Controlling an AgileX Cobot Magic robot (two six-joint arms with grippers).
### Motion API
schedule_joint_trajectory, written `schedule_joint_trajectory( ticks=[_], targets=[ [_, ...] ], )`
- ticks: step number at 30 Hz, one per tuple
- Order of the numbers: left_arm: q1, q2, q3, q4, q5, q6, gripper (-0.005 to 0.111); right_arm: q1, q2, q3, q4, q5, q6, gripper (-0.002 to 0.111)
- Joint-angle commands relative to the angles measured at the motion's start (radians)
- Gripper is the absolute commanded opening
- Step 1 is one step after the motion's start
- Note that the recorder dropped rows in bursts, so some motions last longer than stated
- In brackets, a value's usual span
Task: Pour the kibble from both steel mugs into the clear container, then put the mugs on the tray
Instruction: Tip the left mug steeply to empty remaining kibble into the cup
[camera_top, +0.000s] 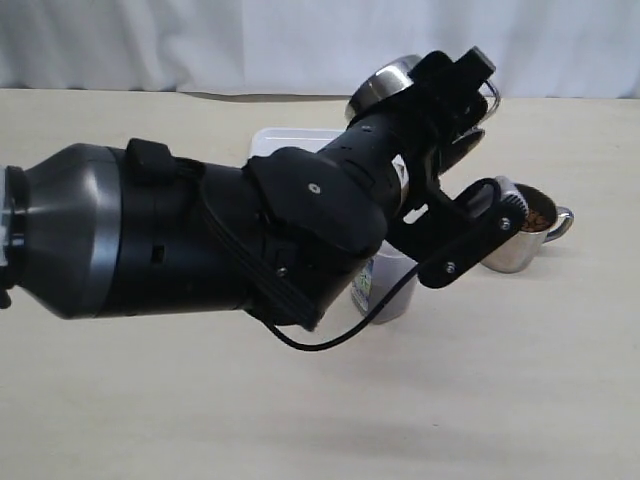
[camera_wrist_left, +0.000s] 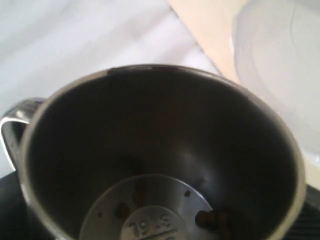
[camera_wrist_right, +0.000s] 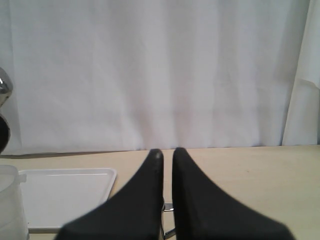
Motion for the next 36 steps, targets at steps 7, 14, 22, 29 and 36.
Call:
schedule_joint_trajectory(
  ticks=[7, 14, 22, 29, 36],
  targets=[
    [0.031, -0.021, 0.000, -0.084, -0.091, -0.315, 0.000, -0.005, -0.004, 0.004, 0.001, -0.009, -0.007, 0.005],
    [0.167, -0.129, 0.000, -0.183, -0.196, -0.632, 0.000, -0.005, -0.004, 0.004, 0.001, -0.009, -0.007, 0.005],
    [0.171, -0.135, 0.043, -0.157, -0.256, -0.616, 0.000, -0.005, -0.004, 0.004, 0.001, -0.009, -0.007, 0.005],
    [0.131, -0.135, 0.149, -0.014, -0.035, -0.513, 0.000, -0.005, -0.004, 0.004, 0.001, -0.009, -0.007, 0.005],
    [0.129, -0.135, 0.151, 0.010, -0.019, -0.307, 0.000, -0.005, -0.004, 0.004, 0.001, -0.009, -0.007, 0.005]
  ],
)
